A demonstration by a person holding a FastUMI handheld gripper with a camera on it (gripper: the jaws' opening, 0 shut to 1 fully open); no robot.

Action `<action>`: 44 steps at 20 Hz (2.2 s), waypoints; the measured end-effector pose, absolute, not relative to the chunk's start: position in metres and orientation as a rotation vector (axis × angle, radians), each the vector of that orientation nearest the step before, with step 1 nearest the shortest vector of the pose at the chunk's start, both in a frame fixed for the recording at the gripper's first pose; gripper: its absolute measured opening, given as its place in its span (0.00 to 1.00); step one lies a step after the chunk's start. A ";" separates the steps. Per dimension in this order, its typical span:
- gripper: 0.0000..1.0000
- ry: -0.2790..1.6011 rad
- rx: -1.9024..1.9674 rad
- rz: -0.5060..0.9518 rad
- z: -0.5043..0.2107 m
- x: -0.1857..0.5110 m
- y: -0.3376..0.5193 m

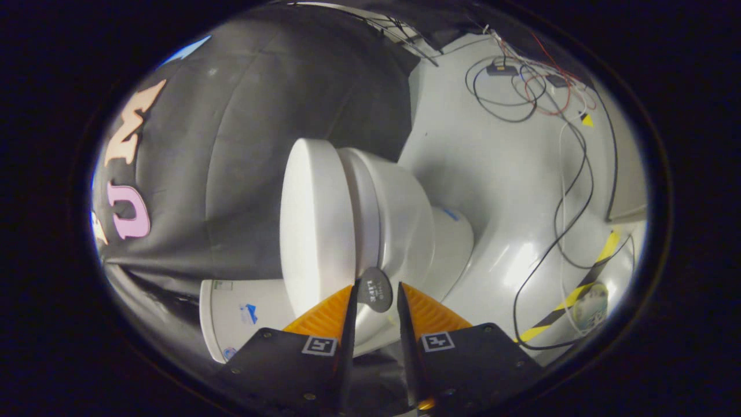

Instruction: Open the toilet lid.

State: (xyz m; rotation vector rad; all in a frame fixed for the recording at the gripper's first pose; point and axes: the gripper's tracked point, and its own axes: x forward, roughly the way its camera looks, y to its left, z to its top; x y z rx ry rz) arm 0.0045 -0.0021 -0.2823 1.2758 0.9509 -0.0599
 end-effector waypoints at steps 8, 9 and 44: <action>0.02 0.885 1.153 -0.075 -0.279 0.011 -0.006; 0.02 0.884 1.126 -0.076 -0.278 0.012 -0.007; 0.03 0.599 0.876 0.342 -0.130 0.029 0.060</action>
